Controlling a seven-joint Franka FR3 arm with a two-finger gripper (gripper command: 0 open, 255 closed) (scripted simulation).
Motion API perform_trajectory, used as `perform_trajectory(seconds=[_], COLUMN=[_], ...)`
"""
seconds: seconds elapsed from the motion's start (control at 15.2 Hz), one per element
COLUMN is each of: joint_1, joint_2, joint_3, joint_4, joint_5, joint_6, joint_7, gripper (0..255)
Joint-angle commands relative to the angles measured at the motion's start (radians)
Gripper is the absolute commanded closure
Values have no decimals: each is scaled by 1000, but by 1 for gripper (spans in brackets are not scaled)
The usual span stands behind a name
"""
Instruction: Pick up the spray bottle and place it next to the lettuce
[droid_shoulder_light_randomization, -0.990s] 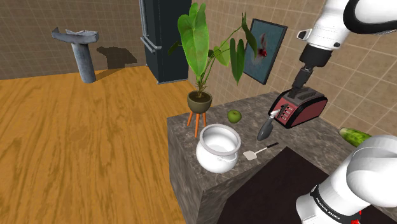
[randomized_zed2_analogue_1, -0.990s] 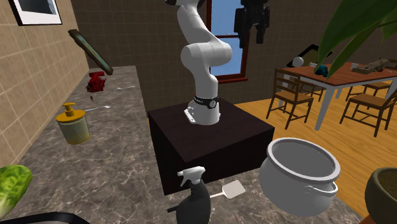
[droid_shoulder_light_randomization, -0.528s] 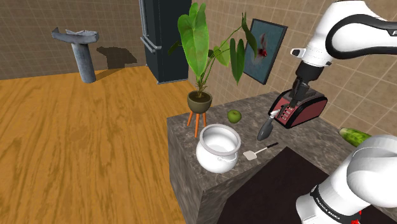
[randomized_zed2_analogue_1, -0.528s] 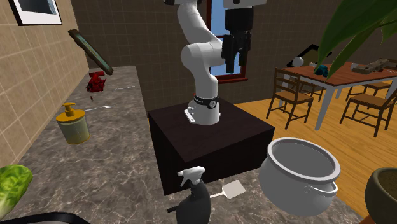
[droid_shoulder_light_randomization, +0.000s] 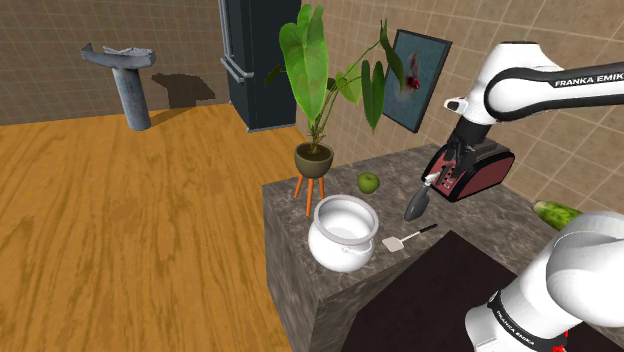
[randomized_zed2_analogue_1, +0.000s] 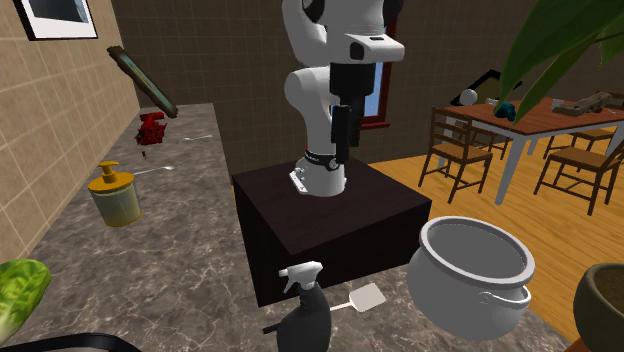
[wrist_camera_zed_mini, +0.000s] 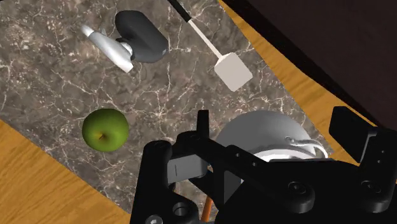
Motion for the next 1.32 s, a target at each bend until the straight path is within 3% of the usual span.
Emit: perform_trajectory(seconds=[0.0,0.26,0.46,0.66,0.79,0.86,1.25], joint_1=[12,60,116,181,218,224,192], joint_2=[61,218,355,510,627,680,787], joint_3=[-53,-162,-248,-329,-366,-370,-328], joint_4=[-2,34,76,130,173,194,189], joint_5=[-29,-45,-13,84,200,262,404], joint_6=[74,216,323,424,483,504,583], joint_7=[-85,-255,-401,-582,-733,-806,-907], gripper=[0,0,0,0,0,0,0])
